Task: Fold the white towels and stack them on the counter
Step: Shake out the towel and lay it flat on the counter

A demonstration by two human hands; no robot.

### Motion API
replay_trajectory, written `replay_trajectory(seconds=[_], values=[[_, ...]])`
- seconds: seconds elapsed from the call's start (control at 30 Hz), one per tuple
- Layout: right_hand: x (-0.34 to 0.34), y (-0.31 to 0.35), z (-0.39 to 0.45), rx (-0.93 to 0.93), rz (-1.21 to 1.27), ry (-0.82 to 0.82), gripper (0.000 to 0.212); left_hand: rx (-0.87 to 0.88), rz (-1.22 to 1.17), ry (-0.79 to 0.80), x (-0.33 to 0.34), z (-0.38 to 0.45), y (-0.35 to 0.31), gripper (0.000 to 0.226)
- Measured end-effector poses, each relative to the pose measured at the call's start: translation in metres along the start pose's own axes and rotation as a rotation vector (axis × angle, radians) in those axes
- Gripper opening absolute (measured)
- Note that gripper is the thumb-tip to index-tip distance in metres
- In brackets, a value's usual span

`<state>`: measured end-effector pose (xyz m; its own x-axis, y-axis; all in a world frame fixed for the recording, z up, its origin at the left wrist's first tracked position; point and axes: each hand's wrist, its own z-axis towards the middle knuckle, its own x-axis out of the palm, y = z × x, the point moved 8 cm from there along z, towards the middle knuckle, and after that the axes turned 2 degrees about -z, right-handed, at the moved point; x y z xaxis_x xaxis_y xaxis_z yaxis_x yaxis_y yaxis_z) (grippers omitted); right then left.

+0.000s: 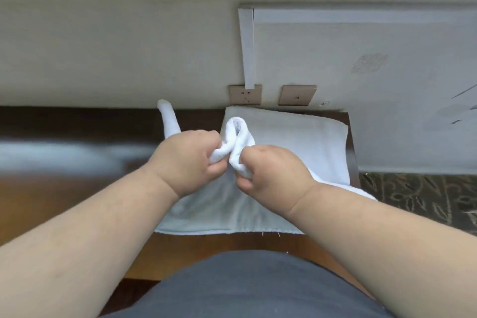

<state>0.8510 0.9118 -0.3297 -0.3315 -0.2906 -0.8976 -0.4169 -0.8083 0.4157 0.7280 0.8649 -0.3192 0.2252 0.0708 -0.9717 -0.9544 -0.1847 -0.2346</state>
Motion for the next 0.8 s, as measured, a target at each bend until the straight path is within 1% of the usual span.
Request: replay_trajectory(seconds=[0.07, 0.13, 0.2, 0.27, 0.3, 0.37, 0.43, 0.5, 0.57, 0.7, 0.8], values=[[-0.002, 0.039, 0.005, -0.06, -0.003, -0.031, 0.051, 0.033, -0.009, -0.028, -0.025, -0.025, 0.004, 0.034], [-0.006, 0.08, 0.009, -0.123, -0.003, -0.082, 0.05, 0.029, -0.036, -0.067, -0.053, -0.054, 0.019, 0.046], [-0.01, 0.123, 0.012, -0.176, -0.025, -0.129, 0.052, 0.039, -0.033, -0.115, -0.083, -0.086, 0.038, 0.056], [-0.01, 0.171, 0.014, -0.23, -0.077, -0.174, 0.054, 0.051, -0.022, -0.163, -0.113, -0.121, 0.058, 0.059], [-0.009, 0.196, 0.014, -0.257, -0.1, -0.193, 0.051, 0.064, -0.011, -0.189, -0.13, -0.139, 0.067, 0.059], [-0.007, 0.245, 0.015, -0.29, -0.116, -0.246, 0.047, 0.112, 0.035, -0.23, -0.164, -0.177, 0.084, 0.049], [-0.005, 0.292, 0.015, -0.328, -0.078, -0.33, 0.059, 0.174, 0.103, -0.277, -0.195, -0.211, 0.102, 0.035], [-0.003, 0.337, 0.02, -0.378, -0.041, -0.394, 0.069, 0.207, 0.146, -0.294, -0.219, -0.237, 0.125, 0.031], [0.003, 0.38, 0.032, -0.405, -0.045, -0.407, 0.072, 0.198, 0.18, -0.284, -0.239, -0.261, 0.152, 0.029], [0.023, 0.45, 0.06, -0.427, -0.052, -0.398, 0.065, 0.123, 0.198, -0.281, -0.264, -0.299, 0.215, 0.027], [0.043, 0.492, 0.082, -0.45, -0.046, -0.394, 0.057, 0.088, 0.194, -0.313, -0.274, -0.324, 0.261, 0.023]])
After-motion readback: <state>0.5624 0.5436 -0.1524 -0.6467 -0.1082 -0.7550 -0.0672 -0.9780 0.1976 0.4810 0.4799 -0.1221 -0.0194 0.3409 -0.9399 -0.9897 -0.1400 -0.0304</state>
